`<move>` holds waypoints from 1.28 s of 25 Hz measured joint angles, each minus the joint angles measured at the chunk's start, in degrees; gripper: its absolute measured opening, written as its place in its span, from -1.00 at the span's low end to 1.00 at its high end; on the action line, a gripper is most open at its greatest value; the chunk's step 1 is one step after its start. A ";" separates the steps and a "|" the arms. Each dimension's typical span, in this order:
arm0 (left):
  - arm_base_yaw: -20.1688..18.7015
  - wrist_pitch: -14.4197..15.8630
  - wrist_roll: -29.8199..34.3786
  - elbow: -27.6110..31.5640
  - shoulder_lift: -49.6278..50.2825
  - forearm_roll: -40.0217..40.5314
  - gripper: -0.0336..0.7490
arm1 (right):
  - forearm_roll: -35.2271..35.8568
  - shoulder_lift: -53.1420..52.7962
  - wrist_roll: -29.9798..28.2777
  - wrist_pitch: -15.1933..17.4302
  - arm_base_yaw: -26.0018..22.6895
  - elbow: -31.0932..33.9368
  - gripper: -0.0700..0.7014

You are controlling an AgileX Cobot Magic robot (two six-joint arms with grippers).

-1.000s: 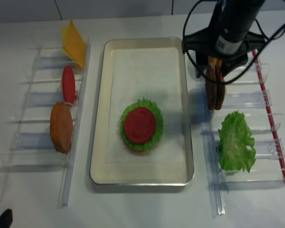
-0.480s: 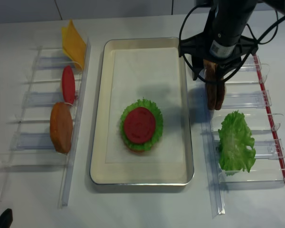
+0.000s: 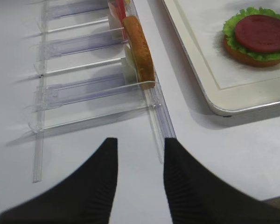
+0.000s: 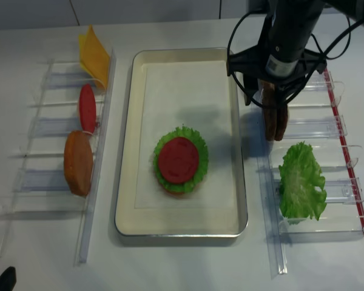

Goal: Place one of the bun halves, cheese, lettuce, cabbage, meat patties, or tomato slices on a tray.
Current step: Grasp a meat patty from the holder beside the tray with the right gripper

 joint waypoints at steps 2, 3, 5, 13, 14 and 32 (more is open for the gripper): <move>0.00 0.00 0.00 0.00 0.00 0.00 -0.34 | 0.00 0.38 -0.14 0.00 0.00 0.00 0.41; 0.00 0.00 0.00 0.00 0.00 0.00 -0.34 | 0.00 0.50 -0.14 0.00 0.00 0.00 0.41; 0.00 0.00 0.00 0.00 0.00 0.00 -0.34 | 0.00 0.53 -0.04 0.21 0.00 0.00 0.40; 0.00 0.00 0.00 0.00 0.00 0.00 -0.34 | -1.32 0.53 -0.04 0.21 0.00 0.00 0.08; 0.00 0.00 0.00 0.00 0.00 0.00 -0.34 | -1.73 0.53 -0.04 0.32 0.00 0.00 0.06; 0.00 0.00 0.00 0.00 0.00 0.00 -0.34 | -3.78 0.53 -0.04 1.41 0.00 0.00 -0.23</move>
